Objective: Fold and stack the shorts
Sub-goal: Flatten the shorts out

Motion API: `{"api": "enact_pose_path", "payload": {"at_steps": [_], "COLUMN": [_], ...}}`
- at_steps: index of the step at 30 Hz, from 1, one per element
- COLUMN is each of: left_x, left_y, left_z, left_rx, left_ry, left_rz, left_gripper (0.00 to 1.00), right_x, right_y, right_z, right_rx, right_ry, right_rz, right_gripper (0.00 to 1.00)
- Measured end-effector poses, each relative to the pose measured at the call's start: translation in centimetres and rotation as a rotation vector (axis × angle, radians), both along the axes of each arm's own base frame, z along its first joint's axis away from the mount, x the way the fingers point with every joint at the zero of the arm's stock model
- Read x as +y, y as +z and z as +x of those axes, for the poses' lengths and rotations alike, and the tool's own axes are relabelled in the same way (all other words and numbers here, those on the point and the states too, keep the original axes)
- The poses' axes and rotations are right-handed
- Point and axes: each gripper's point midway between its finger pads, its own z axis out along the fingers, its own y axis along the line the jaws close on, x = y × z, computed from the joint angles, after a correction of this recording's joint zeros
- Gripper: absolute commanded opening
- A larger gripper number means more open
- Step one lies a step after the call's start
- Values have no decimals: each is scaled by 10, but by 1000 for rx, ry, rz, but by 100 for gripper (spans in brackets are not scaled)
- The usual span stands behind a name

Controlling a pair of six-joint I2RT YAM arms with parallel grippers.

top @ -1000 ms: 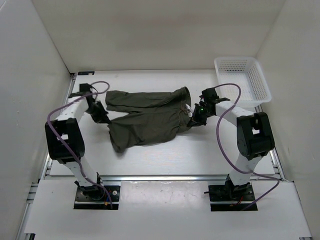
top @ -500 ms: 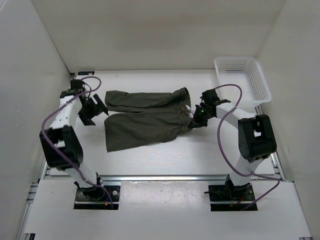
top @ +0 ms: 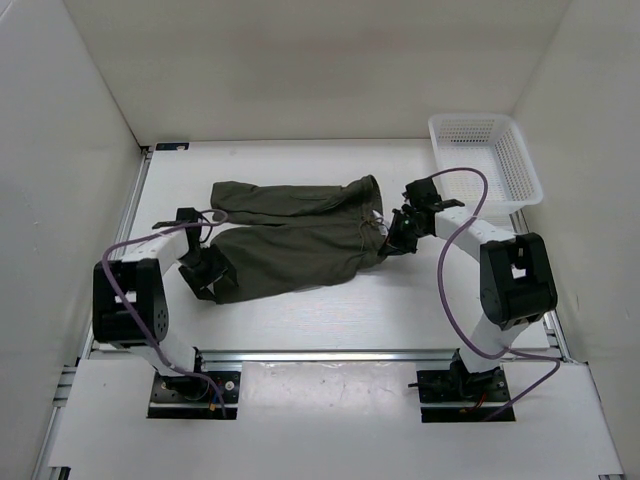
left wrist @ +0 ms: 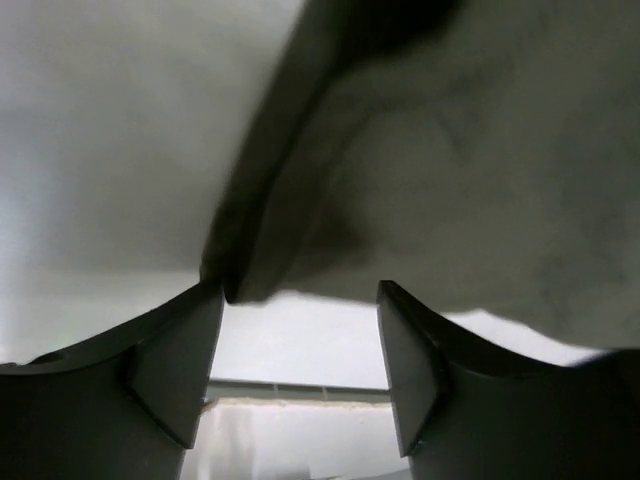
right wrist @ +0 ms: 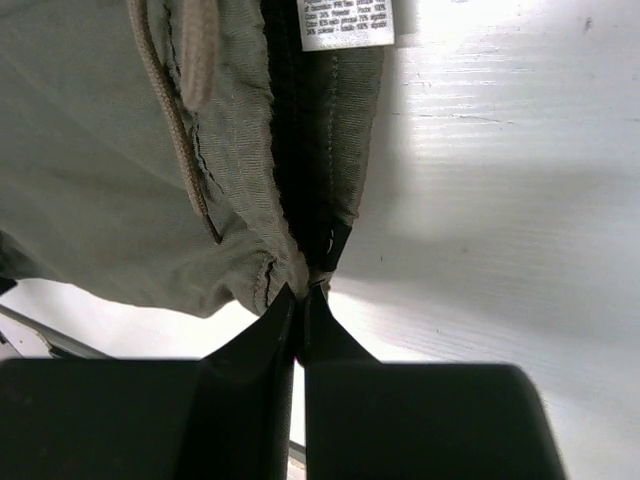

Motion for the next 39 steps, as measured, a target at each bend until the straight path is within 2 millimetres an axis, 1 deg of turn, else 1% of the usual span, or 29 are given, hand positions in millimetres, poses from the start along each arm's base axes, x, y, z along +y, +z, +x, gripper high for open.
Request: {"api": "enact_pose_path", "payload": {"at_steps": [1,2,4,10,13,14,15,16,17,18,19,20,22,23,24,25,26,27,28,29,30,31,33,34,37,39], "left_x": [0,0,-1,-6,-10,-10,-11,-11,-12,-12,-12,-12,-8,-6,-4,0,3,7,10,13,16,18,20,20,20,19], "left_y": [-5,-10,-18,-18,-13,-11,-8,-3,2,7,13,21,43,56,71,88,102,113,122,129,131,130,118,110,79,62], "left_z": [2,4,3,2,-12,-17,-22,-24,-25,-24,-22,-17,4,18,35,57,77,96,114,135,153,169,199,209,232,244], "left_rx": [6,16,46,23,-1,-6,-11,-24,-38,-53,-67,-77,-132,-172,-213,-264,-310,-343,-366,-395,-407,-404,-398,-381,-327,-294], "left_ry": [6,13,30,44,71,80,88,93,97,101,103,107,99,94,88,81,78,77,68,62,58,54,38,35,15,-4], "left_rz": [0,0,-1,-13,-30,-34,-35,-36,-37,-40,-38,-36,-17,-6,8,27,46,66,84,100,115,126,137,139,138,134], "left_gripper": [64,50,11,10,10,16,34,73,83,89,96,100,99,94,81,71,64,61,61,64,68,76,78,80,80,83], "right_x": [-1,-1,-2,-9,-14,-16,-19,-22,-26,-30,-34,-39,-47,-50,-53,-55,-55,-55,-53,-50,-47,-42,-31,-26,-12,-5], "right_y": [1,2,3,1,-2,-4,-6,-8,-11,-12,-13,-12,-7,-3,4,13,22,33,47,59,70,81,91,92,79,66], "right_z": [0,-1,-3,-15,-28,-35,-44,-51,-60,-68,-74,-78,-80,-80,-76,-68,-60,-50,-37,-24,-11,4,31,42,71,81], "right_rx": [-4,-7,-12,-7,-2,1,8,15,22,34,41,42,29,23,12,-15,-41,-72,-109,-142,-169,-196,-228,-229,-192,-153], "right_ry": [-1,-2,-2,-8,-10,-12,-13,-18,-23,-30,-36,-35,-42,-46,-51,-57,-60,-66,-73,-77,-81,-84,-85,-85,-88,-93], "right_rz": [-2,-3,-6,-22,-29,-33,-37,-40,-52,-63,-77,-98,-140,-160,-178,-193,-200,-203,-202,-198,-191,-178,-153,-143,-117,-105], "right_gripper": [0,0,0,0,0,3,22,40,59,81,86,91,92,92,91,89,88,87,85,84,84,83,80,78,75,75]}}
